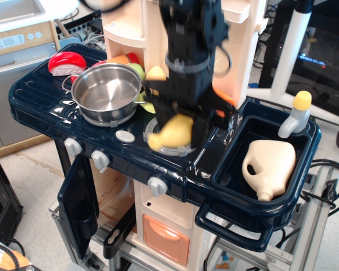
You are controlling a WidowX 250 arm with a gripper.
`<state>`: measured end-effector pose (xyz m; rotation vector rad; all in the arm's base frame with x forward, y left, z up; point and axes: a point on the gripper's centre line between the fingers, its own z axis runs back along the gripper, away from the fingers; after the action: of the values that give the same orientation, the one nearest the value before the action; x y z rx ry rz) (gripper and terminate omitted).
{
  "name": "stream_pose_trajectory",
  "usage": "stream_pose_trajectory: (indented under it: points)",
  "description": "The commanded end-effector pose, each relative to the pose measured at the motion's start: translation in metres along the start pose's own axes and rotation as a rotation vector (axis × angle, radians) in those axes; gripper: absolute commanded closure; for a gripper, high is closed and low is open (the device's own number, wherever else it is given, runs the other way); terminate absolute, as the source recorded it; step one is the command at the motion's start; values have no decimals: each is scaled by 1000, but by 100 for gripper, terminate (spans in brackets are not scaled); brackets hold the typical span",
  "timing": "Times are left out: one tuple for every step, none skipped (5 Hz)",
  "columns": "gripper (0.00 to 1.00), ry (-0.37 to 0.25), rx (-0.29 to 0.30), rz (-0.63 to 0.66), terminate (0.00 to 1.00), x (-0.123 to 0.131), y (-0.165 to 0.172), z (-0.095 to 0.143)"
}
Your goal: Put banana in pot or pan
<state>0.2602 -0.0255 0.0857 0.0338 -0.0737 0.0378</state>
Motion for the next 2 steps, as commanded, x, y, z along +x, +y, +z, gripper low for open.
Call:
stream_pose_trajectory:
  points:
    - [100, -86, 75, -134, 0, 19, 90, 18]
    - [100, -136, 81, -209, 0, 34, 125, 6]
